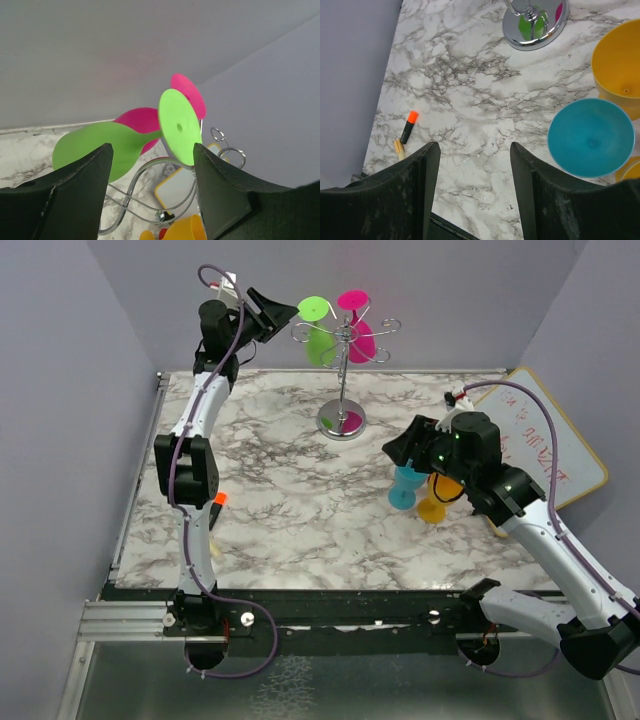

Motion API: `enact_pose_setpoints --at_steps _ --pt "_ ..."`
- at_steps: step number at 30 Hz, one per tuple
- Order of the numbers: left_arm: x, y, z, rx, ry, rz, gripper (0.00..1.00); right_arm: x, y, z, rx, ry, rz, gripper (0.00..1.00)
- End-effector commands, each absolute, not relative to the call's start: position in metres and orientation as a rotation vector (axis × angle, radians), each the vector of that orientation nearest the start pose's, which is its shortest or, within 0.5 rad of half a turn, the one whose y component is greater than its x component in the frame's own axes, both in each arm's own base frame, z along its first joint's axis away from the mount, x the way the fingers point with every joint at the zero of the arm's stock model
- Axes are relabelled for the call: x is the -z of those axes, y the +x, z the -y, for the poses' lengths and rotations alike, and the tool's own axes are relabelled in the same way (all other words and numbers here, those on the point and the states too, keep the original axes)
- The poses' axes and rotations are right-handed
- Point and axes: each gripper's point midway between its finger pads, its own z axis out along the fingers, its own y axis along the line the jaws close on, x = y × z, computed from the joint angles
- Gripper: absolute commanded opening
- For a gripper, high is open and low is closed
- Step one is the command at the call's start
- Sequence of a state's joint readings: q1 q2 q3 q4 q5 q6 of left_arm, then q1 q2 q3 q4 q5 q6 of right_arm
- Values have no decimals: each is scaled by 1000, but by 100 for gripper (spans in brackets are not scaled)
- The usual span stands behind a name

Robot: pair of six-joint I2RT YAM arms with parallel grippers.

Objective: Take the wine glass off the wine glass rack
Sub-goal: Pick up the wine glass from the wine rack.

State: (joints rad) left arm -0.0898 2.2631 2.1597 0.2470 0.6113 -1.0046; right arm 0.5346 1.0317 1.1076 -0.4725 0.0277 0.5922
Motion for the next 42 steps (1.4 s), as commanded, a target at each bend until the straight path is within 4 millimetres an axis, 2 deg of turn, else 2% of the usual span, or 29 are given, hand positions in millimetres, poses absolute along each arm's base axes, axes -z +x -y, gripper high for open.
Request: enact_pose_setpoints --at_steps 1,5,7,11,18,21,25,28,30,32,38,42 --pt "-394 611 199 1333 -79 -1503 66 -291 283 -188 -714 103 -2033 63" --pt "-395 611 208 1338 -64 -1497 66 -290 283 -189 -715 105 -2035 63" --pt "-396 612 211 1338 -47 -1493 62 -289 284 -189 -715 104 -2038 63" --pt "-389 616 219 1315 -71 -1514 61 -289 282 -188 -712 107 -2041 63" --pt "-384 617 224 1328 -74 -1527 43 -286 280 -183 -690 119 -2040 63" --pt "-386 616 223 1323 -78 -1523 42 -285 280 -182 -684 118 -2044 63" --pt "-387 616 223 1322 -76 -1525 34 -285 280 -183 -687 118 -2044 63" --pt "-385 615 223 1321 -80 -1539 24 -285 280 -183 -688 119 -2047 63" --pt "-385 615 222 1312 -95 -1552 14 -284 280 -183 -690 121 -2051 63" --pt "-387 615 220 1304 -109 -1554 9 -285 279 -182 -686 124 -2050 63" --pt "-396 615 219 1320 -143 -1546 0 -283 277 -174 -655 163 -2050 63" --pt "-398 614 223 1390 -168 -1534 0 -280 278 -172 -648 182 -2058 63"
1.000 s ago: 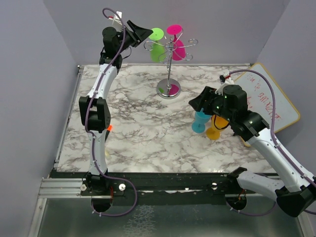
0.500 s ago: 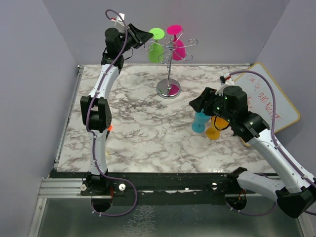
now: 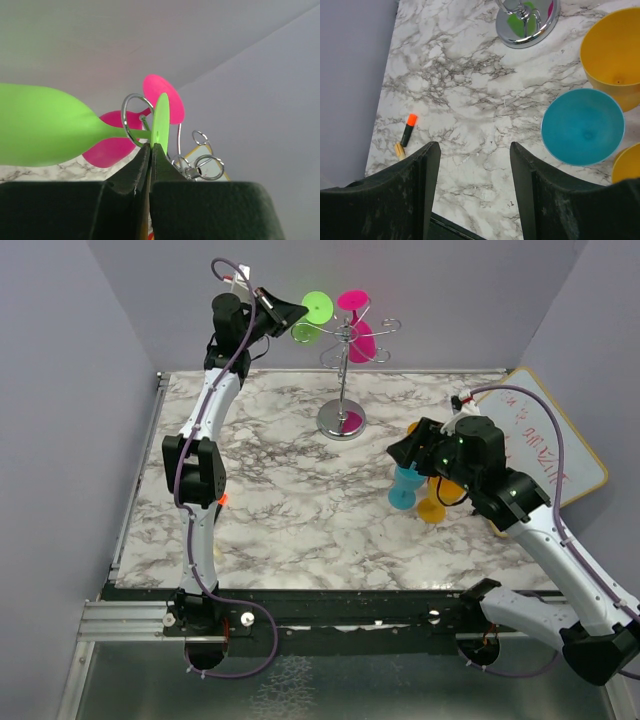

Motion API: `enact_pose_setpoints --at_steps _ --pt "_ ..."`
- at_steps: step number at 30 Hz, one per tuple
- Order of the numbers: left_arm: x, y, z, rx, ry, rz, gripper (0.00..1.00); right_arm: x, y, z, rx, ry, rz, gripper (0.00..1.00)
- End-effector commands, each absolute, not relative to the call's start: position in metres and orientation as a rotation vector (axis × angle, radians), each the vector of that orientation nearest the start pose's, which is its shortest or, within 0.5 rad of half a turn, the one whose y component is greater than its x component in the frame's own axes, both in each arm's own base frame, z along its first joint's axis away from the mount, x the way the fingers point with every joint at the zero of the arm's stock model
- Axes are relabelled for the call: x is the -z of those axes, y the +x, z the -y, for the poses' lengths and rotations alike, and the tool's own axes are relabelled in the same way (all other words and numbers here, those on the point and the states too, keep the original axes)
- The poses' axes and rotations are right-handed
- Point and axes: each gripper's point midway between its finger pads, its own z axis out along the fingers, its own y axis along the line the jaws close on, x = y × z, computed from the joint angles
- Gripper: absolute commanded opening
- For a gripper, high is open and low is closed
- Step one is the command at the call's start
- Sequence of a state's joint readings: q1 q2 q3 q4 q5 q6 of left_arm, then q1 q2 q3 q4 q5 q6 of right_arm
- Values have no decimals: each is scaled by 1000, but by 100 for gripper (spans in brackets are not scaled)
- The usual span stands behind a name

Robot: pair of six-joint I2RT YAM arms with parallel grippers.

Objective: Take the wine glass off the wine glass rack
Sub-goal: Pick up the wine glass from the wine rack.

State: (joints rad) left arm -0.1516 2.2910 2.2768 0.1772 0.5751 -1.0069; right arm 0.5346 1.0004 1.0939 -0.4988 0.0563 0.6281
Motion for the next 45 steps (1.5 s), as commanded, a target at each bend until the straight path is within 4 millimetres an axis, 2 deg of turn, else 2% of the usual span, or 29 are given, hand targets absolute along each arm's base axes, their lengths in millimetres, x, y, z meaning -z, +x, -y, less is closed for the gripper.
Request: enact_pose_setpoints --at_steps 1,5,19,26,36,45 --pt "-400 613 223 1419 -178 -1524 0 -280 278 -173 -648 185 -2060 63" --pt "-399 613 226 1499 -218 -1522 0 -278 278 -174 -650 187 -2071 63" --pt "-401 622 226 1580 -322 -1465 0 -276 277 -174 -657 199 -2075 63" --pt "-416 623 221 1560 -323 -1412 0 -277 277 -174 -657 200 -2073 63" --pt "-407 624 210 1460 -343 -1420 0 -283 276 -172 -656 190 -2058 63" --pt "-419 620 201 1460 -370 -1343 0 -279 278 -172 -640 186 -2069 63"
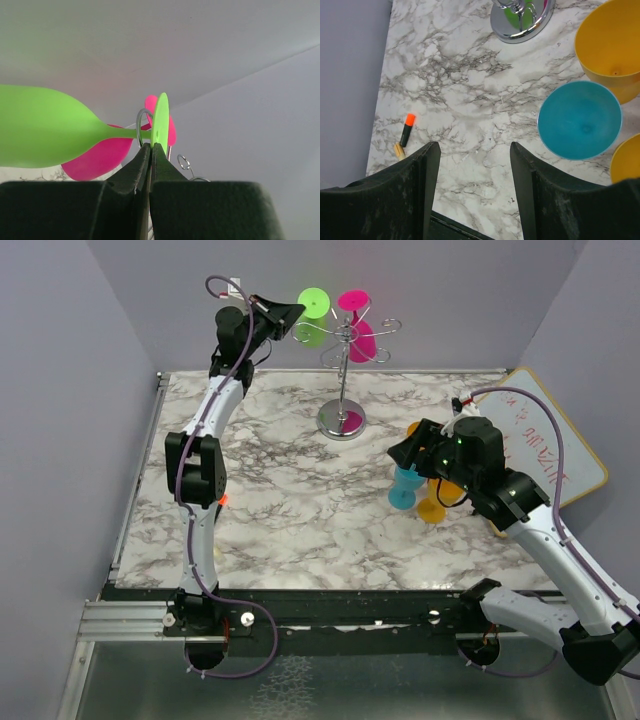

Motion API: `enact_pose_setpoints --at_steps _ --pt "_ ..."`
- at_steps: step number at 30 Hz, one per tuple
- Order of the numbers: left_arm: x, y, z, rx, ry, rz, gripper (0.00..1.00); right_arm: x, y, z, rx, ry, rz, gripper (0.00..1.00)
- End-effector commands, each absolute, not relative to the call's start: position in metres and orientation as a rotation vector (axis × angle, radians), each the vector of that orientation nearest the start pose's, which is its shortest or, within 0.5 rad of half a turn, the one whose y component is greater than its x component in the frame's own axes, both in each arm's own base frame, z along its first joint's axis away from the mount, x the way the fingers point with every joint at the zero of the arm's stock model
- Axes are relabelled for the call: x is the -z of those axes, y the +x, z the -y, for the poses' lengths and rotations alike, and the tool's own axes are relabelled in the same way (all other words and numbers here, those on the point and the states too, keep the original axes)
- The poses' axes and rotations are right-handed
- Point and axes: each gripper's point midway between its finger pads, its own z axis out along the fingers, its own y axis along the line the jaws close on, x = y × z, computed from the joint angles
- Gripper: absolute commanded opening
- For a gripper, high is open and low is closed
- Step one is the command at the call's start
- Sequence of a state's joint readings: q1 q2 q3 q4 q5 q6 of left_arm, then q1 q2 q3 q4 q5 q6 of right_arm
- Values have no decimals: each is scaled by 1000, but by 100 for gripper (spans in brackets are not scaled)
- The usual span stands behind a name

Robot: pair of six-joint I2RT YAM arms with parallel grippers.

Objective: Take the wine glass off the wine glass rack
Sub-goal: Pick up the wine glass from the wine rack.

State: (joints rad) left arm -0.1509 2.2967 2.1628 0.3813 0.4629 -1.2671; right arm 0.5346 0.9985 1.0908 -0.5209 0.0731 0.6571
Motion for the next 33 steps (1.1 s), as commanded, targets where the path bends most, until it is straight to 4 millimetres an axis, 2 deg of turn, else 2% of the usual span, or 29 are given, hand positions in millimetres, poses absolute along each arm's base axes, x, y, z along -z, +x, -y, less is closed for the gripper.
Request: enact_pose_setpoints --at_steps 1,4,14,20,27,33 --pt "-422 620 201 1462 -365 -1334 0 -278 278 -173 -642 185 -2072 63" --pt "-429 620 200 1464 -364 -1313 0 -278 279 -174 -644 176 -2073 63" --pt "-429 629 200 1503 -408 -1278 0 -277 278 -176 -650 161 -2081 63" --pt "-429 631 211 1515 -397 -1268 0 -277 278 -176 -649 163 -2082 63" --pt "-416 632 226 1544 -390 -1302 0 -278 276 -173 -641 172 -2081 63" --pt "-413 627 235 1571 -354 -1324 0 -278 276 -172 -638 177 -2079 63"
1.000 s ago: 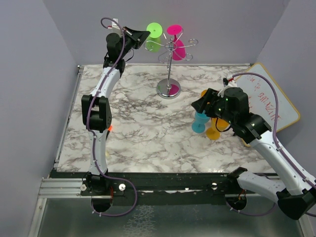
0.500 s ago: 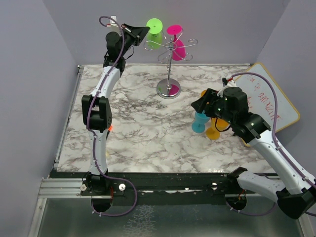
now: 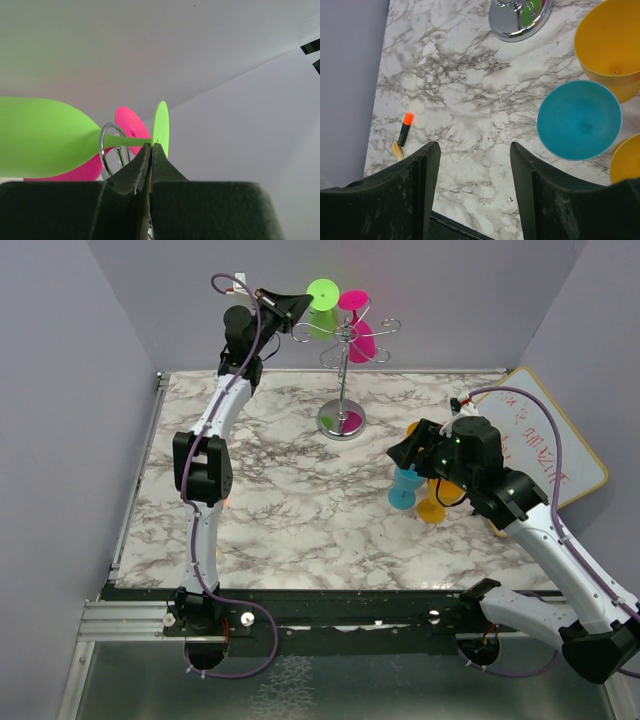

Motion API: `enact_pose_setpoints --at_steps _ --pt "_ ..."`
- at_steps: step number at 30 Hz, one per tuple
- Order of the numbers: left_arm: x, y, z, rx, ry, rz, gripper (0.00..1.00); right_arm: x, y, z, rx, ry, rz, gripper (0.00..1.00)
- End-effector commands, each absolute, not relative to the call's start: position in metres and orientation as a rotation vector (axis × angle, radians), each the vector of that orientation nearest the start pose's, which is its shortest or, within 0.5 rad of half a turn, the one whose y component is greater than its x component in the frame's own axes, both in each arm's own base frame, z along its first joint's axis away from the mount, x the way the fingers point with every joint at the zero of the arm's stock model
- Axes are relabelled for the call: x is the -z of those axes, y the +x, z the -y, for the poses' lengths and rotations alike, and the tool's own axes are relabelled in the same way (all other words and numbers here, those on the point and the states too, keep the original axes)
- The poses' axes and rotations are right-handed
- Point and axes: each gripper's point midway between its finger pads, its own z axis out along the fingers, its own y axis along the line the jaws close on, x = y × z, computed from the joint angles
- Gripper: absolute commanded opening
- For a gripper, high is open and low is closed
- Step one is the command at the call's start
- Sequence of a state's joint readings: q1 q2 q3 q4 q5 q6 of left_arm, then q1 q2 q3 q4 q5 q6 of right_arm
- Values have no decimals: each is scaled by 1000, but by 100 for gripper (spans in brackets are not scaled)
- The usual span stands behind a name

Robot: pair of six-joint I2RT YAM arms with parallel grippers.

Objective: Take the wine glass off the wine glass rack
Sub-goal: Pick up the wine glass from the wine rack.

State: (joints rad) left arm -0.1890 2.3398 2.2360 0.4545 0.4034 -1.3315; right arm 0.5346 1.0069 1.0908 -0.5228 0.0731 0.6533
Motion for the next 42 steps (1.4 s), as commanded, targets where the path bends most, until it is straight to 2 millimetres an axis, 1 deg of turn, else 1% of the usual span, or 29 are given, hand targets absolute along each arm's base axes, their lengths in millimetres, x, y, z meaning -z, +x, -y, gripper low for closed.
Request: enact_pose_setpoints --at_steps 1,5,8,12,16,21,26,29,32,38,40,42 --pt "-413 625 237 1580 -343 -1330 0 -277 276 -172 -639 178 -2081 63" --pt "-414 612 244 1608 -277 -1367 0 -278 276 -174 -650 174 -2082 63" --pt "-411 604 243 1596 -261 -1393 0 -277 276 -174 -653 180 -2083 63" --pt "-419 594 241 1577 -235 -1396 0 -276 275 -176 -663 189 -2091 63" --pt "-426 589 237 1569 -222 -1388 0 -275 275 -177 -672 196 -2095 63" --pt "-436 583 224 1546 -226 -1376 0 -274 274 -177 -679 202 -2099 63" --pt "-438 579 206 1506 -243 -1375 0 -273 274 -179 -690 211 -2105 63" --pt "-437 576 198 1506 -245 -1386 0 -272 274 -181 -699 215 -2109 63" --pt "-432 573 193 1513 -244 -1408 0 -270 275 -182 -706 231 -2114 63" --pt "-428 571 190 1550 -206 -1435 0 -270 276 -185 -722 234 -2117 63" --pt "-426 570 183 1532 -213 -1437 0 -271 276 -185 -721 237 -2116 63" --pt "-424 569 173 1499 -233 -1435 0 -272 276 -185 -727 233 -2113 63"
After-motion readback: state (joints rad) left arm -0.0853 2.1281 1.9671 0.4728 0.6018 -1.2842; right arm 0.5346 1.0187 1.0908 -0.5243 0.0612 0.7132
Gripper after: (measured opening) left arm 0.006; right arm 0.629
